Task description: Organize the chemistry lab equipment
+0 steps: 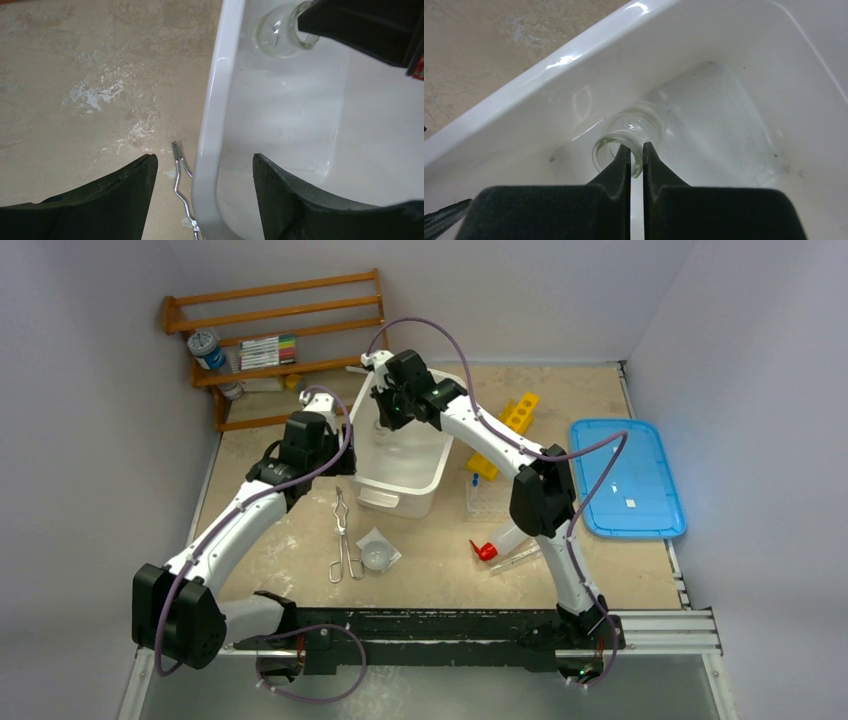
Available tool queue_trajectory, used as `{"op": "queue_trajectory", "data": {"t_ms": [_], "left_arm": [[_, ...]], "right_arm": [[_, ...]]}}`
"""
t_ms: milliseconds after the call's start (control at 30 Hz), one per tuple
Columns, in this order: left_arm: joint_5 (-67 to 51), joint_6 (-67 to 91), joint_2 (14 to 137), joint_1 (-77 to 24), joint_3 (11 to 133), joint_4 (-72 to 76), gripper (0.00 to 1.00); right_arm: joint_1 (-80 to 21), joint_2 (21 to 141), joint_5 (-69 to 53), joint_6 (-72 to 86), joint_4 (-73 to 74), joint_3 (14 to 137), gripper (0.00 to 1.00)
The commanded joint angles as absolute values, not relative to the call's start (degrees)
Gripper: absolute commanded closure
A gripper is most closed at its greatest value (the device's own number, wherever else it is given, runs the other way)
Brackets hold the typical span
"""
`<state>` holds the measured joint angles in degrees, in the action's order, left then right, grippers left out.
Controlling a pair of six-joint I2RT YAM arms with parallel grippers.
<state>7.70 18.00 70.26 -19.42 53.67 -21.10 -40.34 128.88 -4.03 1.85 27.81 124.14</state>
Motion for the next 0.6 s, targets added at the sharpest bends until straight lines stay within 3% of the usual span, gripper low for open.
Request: {"op": "queue_trajectory", "data": {"t_ms": [0, 567], "left_arm": [[8.6, 17.8, 67.1, -19.3, 54.9, -19.3, 0.28], [16.8, 17.5, 60.9, -19.3, 53.0, -17.1, 0.21]], "right_arm": [[-42.0, 129.4, -3.4, 2.0, 29.6, 127.0, 1.00], [-43.4, 136.0, 0.0, 5.7, 33.2, 130.2, 1.00]]}}
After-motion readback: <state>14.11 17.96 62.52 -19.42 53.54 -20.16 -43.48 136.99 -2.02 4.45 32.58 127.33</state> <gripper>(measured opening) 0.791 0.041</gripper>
